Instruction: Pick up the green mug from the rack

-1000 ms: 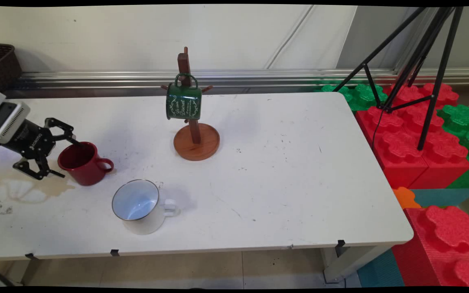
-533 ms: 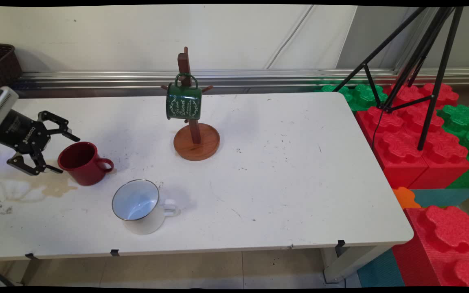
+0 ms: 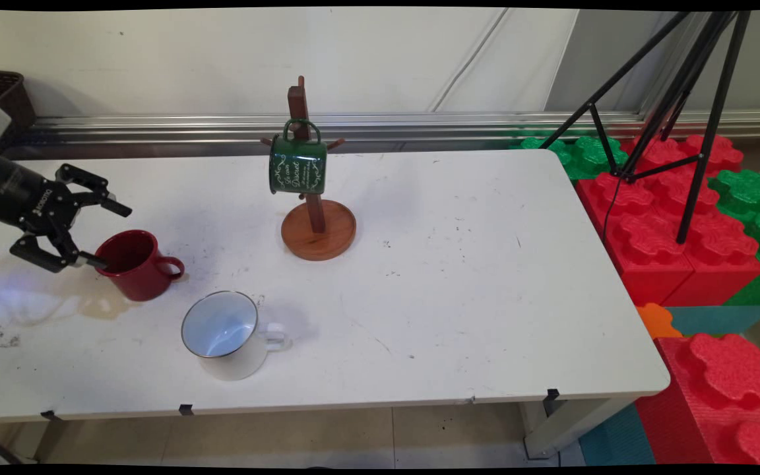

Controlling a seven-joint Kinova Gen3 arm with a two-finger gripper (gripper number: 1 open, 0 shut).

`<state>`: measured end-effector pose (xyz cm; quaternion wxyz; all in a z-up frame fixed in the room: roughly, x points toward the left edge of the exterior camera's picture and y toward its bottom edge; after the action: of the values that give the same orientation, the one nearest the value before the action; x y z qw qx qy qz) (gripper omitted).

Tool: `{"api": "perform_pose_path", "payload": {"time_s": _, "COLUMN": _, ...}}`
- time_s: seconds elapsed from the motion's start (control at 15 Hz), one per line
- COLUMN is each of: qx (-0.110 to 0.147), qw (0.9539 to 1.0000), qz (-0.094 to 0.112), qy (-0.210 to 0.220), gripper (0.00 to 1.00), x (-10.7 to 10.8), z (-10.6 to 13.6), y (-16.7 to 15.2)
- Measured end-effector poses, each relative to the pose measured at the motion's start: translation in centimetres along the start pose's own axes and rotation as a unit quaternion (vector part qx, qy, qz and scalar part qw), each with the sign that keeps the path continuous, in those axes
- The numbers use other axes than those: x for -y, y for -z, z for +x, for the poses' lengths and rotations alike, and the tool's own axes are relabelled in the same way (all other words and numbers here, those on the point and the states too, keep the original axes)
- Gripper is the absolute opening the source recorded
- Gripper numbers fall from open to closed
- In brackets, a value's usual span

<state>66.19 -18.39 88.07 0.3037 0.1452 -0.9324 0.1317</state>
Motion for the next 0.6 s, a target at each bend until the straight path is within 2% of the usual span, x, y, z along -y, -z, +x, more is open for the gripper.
{"api": "perform_pose_path", "payload": {"time_s": 0.33, "qx": -0.047, "qw": 0.998, "qz": 0.001, "qy": 0.041, "gripper": 1.0, "x": 0.11, "z": -0.03, "y": 0.36}}
{"api": "perform_pose_path", "payload": {"time_s": 0.6, "qx": -0.091, "qw": 0.9936, "qz": 0.001, "qy": 0.067, "gripper": 1.0, "x": 0.0, "z": -0.26, "y": 0.32}}
